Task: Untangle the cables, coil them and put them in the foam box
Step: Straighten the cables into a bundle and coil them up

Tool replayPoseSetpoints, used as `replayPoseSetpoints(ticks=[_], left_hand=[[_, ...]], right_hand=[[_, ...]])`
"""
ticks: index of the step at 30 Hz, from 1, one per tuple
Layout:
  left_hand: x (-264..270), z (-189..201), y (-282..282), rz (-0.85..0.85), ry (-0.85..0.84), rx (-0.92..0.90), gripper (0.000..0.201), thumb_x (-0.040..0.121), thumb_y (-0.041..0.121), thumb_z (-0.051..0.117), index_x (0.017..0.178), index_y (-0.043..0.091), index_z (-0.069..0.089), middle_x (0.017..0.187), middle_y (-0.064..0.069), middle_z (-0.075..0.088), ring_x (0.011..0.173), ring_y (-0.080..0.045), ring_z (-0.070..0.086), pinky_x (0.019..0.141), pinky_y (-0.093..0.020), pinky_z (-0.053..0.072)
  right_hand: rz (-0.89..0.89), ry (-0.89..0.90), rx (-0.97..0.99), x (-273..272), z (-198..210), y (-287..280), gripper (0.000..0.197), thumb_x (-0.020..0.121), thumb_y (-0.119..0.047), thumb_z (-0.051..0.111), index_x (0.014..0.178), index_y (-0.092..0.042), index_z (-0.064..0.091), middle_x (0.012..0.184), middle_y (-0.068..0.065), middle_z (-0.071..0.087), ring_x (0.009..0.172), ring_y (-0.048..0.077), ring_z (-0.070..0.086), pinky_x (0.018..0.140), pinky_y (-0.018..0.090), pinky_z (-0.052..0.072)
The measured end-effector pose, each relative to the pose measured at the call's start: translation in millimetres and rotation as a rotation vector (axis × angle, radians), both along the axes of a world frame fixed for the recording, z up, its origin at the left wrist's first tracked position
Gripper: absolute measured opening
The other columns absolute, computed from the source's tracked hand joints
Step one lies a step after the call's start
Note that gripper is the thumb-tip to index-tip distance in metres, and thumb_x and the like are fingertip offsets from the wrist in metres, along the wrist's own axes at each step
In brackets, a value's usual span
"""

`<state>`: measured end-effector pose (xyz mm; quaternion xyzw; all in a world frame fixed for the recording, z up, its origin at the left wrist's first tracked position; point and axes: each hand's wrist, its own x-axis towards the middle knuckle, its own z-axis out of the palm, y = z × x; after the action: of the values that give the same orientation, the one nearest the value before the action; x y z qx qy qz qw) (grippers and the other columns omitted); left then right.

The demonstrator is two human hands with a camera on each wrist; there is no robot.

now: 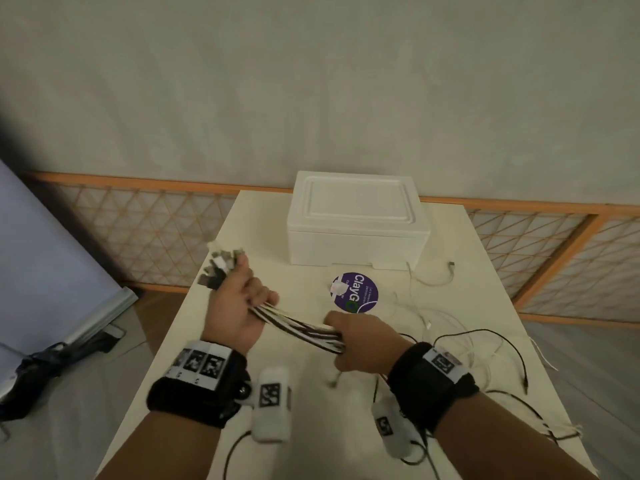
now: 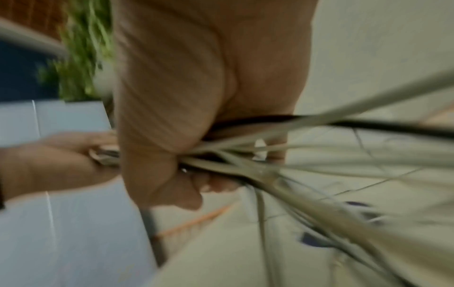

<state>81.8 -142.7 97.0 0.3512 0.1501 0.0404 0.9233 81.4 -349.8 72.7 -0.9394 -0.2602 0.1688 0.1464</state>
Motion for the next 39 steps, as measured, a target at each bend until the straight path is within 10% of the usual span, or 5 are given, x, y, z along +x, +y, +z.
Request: replayPoseSetpoints(ticks=[7, 16, 26, 32, 39], left_hand=[[-2, 6, 82, 0.1, 0.061, -0.053, 0.049, 0.093, 0.042, 0.051, 0.048, 0.024, 0.039, 0.039, 0.008, 0.026, 0.031, -0.005, 0.025, 0.04, -0.016, 0.038], [7, 47, 146, 0.18, 0.101, 0.156, 0.057, 0.097, 0.043, 0.043, 0.044, 0.022, 0.041, 0.038, 0.006, 0.026, 0.033, -0.008, 0.024, 0.041, -0.013, 0.033], [0, 43, 26, 0.068, -0.096, 0.165, 0.037, 0.096, 0.026, 0.053, 0.06, 0.026, 0.05, 0.039, 0.01, 0.026, 0.033, -0.004, 0.023, 0.045, -0.018, 0.038], [0, 59, 2, -0.052, -0.213, 0.279, 0.034, 0.092, 0.026, 0.055, 0.058, 0.024, 0.052, 0.04, 0.01, 0.028, 0.035, -0.006, 0.027, 0.052, -0.024, 0.04], [-2, 51, 27, -0.006, -0.215, 0.237, 0.024, 0.09, 0.026, 0.057, 0.068, 0.024, 0.048, 0.042, 0.01, 0.028, 0.036, -0.005, 0.027, 0.051, -0.023, 0.042]], right_hand=[[-0.15, -0.144, -0.294, 17, -10, -74, 0.014, 0.076, -0.032, 0.054, 0.084, -0.028, 0.044, 0.062, -0.01, 0.044, 0.078, 0.018, 0.057, 0.086, 0.03, 0.035], [-0.441, -0.128, -0.267, 28, 2, -127, 0.029, 0.076, -0.031, 0.066, 0.105, -0.032, 0.061, 0.105, -0.007, 0.063, 0.106, 0.019, 0.057, 0.092, 0.037, 0.042], [-0.073, 0.0, 0.272, 12, 68, -12, 0.107, 0.062, -0.04, 0.086, 0.148, -0.031, 0.023, 0.151, -0.005, 0.029, 0.137, 0.012, 0.024, 0.118, 0.038, 0.016], [0.276, -0.093, -0.119, -7, 87, 65, 0.079, 0.082, -0.009, 0.058, 0.148, -0.01, 0.014, 0.129, 0.01, 0.049, 0.122, 0.028, 0.045, 0.111, 0.064, 0.012], [0.013, -0.58, -0.089, -2, 129, 18, 0.044, 0.09, -0.004, 0.035, 0.13, -0.013, 0.05, 0.118, 0.008, 0.062, 0.108, 0.026, 0.06, 0.108, 0.04, 0.034]])
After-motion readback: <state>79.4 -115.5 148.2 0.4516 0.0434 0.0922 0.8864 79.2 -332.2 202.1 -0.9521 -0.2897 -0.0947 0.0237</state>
